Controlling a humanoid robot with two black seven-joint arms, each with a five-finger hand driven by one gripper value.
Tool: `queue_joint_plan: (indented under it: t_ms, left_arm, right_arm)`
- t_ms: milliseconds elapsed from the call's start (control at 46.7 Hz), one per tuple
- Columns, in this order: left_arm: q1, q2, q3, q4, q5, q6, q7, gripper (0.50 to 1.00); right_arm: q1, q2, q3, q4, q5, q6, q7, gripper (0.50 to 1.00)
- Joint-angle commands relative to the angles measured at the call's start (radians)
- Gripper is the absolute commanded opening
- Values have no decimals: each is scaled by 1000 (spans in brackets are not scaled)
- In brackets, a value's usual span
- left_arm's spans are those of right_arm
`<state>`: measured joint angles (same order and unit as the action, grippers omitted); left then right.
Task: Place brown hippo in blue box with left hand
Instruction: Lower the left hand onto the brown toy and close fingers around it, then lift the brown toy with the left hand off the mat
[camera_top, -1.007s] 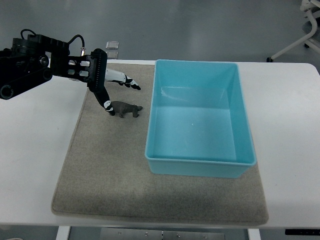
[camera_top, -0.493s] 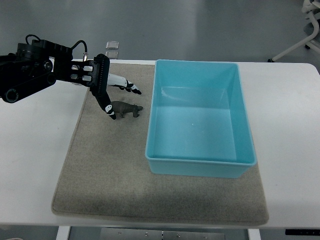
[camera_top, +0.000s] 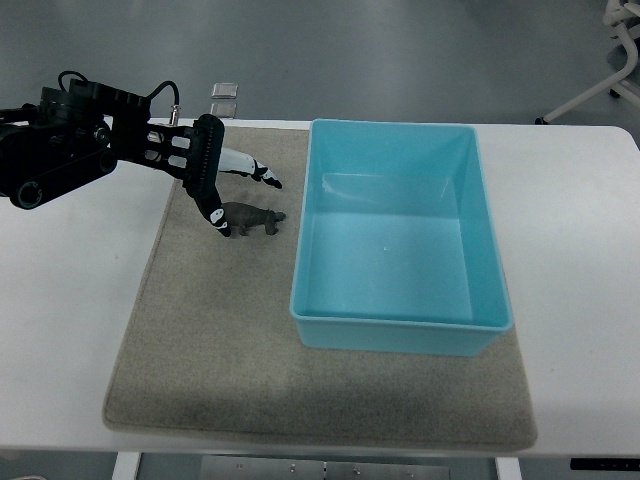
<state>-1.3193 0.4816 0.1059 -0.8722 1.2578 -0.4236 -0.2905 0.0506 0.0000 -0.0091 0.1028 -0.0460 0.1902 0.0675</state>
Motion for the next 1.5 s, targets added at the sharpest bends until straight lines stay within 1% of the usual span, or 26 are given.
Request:
queue_joint_plan:
  t_ms: [0, 107, 171, 386, 428, 557, 664, 750, 792, 857, 878, 900, 921, 1049, 1478]
  left_arm:
    - [0, 0, 0, -2, 0, 0, -1, 902]
    - [0, 0, 0, -2, 0, 0, -1, 891]
    - [0, 0, 0, -2, 0, 0, -1, 866]
    - [2, 0, 0, -4, 3, 0, -1, 816]
    - [2, 0, 0, -5, 8, 0, -1, 778]
    - [-1, 0, 0, -11, 29, -3, -1, 707]
    - [-5, 0, 0, -11, 32, -3, -1, 698]
    - [-9, 0, 0, -11, 32, -3, -1, 628]
    - [-11, 0, 0, -11, 34, -3, -1, 606]
    - [-12, 0, 0, -11, 34, -3, -1, 587]
    - [-12, 0, 0, -11, 35, -3, -1, 564]
    - [-11, 0, 0, -11, 34, -3, -1, 525]
    - [-11, -1, 0, -13, 34, -3, -1, 500]
    - [-6, 0, 0, -17, 35, -11, 1, 500]
    - [-14, 6, -6, -17, 31, -3, 1, 500]
  right_arm:
    - [0, 0, 0, 0, 0, 0, 0, 936]
    - [0, 0, 0, 0, 0, 0, 0, 936]
    - [0, 0, 0, 0, 0, 0, 0, 936]
    - [0, 0, 0, 0, 0, 0, 0, 936]
    - [0, 0, 0, 0, 0, 0, 0, 936]
    - [0, 0, 0, 0, 0, 0, 0, 936]
    - [0, 0, 0, 0, 0, 0, 0, 936]
    - [0, 0, 0, 0, 0, 0, 0, 936]
    - [0, 0, 0, 0, 0, 0, 0, 936]
    - [0, 0, 0, 0, 0, 0, 0, 936]
    - [0, 0, 0, 0, 0, 0, 0, 936]
    - [0, 0, 0, 0, 0, 0, 0, 936]
    - [0, 0, 0, 0, 0, 0, 0, 936]
    - [0, 0, 0, 0, 0, 0, 0, 936]
    - [0, 0, 0, 0, 0, 0, 0, 936]
